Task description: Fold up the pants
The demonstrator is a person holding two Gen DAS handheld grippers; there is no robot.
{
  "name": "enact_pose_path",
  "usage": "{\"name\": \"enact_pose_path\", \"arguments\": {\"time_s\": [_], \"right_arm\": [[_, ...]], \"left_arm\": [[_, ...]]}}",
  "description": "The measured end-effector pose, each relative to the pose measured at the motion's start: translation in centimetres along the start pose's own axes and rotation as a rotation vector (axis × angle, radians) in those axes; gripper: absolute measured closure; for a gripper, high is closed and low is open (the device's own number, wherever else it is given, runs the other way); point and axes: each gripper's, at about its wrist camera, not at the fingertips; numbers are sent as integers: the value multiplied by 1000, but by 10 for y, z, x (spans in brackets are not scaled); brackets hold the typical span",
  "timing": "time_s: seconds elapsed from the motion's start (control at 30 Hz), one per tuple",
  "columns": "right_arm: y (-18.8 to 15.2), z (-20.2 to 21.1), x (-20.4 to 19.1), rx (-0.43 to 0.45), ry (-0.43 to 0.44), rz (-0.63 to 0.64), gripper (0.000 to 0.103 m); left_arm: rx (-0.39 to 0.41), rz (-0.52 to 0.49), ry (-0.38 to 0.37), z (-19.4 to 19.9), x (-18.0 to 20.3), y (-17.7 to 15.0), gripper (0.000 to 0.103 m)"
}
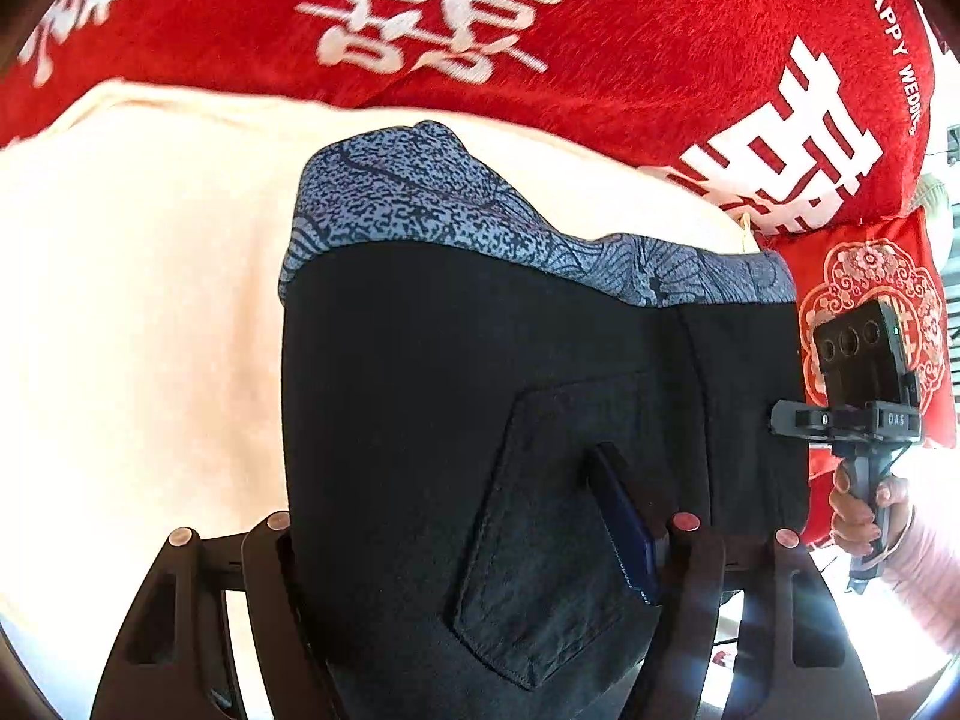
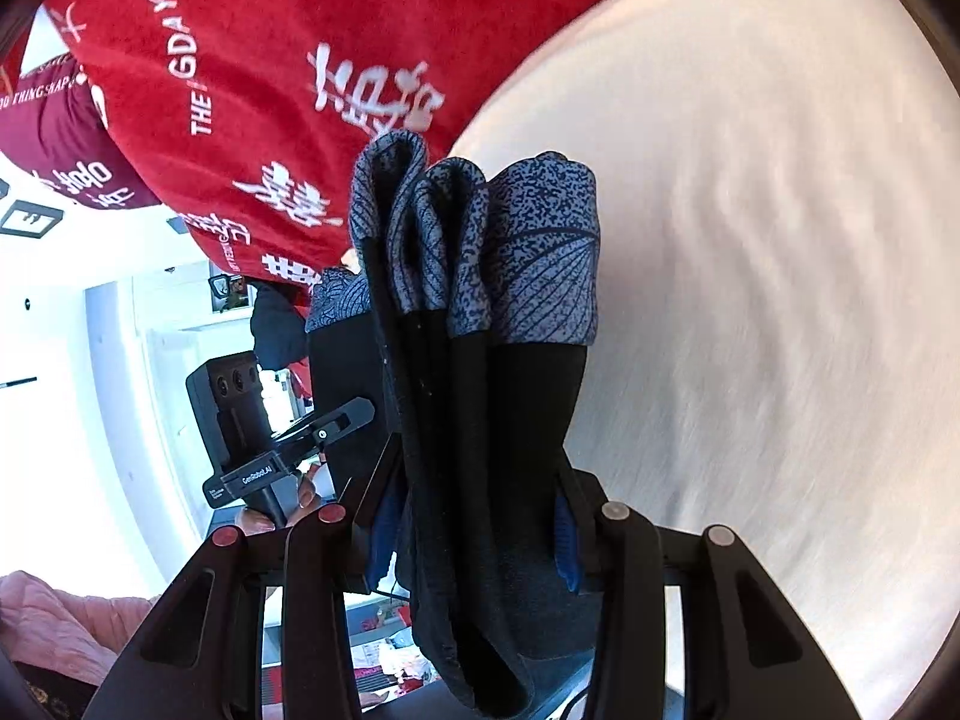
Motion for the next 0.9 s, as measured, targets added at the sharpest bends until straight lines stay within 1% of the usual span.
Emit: {"name": "enact_pose_path", "arguments": {"time_s": [0.1,0.17,0.23,0.33,0.4,0.47,0.5,0.53,0.6,0.67,0.73,0.77,0.8,0.87,0.9], "right_arm": [[-12,-13,2,9,-5,-11,57],[-19,-19,12,11,-17,-23,57],[-24,-30,16,11,-48,-22,57],[-31,-44,19,16,-108,-13,56],[-37,-49,21,28,-172,16,53],[-39,-48,21,51,-181,10,52],[-39,-48,21,61,-185,-1,50],[-39,-48,22,75,-210,-9,47],[-41,-46,19,106,-275,-16,44],[-43,-45,13,144,-331,-15,44],[-48,-39,6,188,-393,-5,44],[-51,-36,-2,221,-443,12,44],[-54,-32,-7,243,-472,22,46],[-58,-26,-21,301,-512,55,61],[-58,-22,-29,327,-511,72,77]], "left_arm": [[-2,17,-9,-2,-9,-12,30],[-8,28,-7,-7,-19,-21,30],[-5,28,8,-12,-26,-30,30],[-23,39,29,-25,-40,-43,30],[-23,38,44,-31,-44,-49,20],[2,5,92,-27,-44,-52,19],[2,-4,99,-26,-44,-53,19],[2,-8,108,-24,-45,-53,19],[11,-14,151,-17,-45,-53,19],[47,-17,207,-2,-46,-52,19],[92,-8,225,16,-47,-50,19],[109,-8,229,23,-47,-48,19],[126,-13,234,29,-46,-46,19],[151,-41,222,38,-41,-39,19],[156,-59,205,39,-38,-36,19]]}}
Point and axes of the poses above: each gripper's, at about its wrist camera, not at the fingertips, and z roughly against the way its jaws point, x to its right, y to its top, and after that the axes turned 10 degrees about -z, right-handed
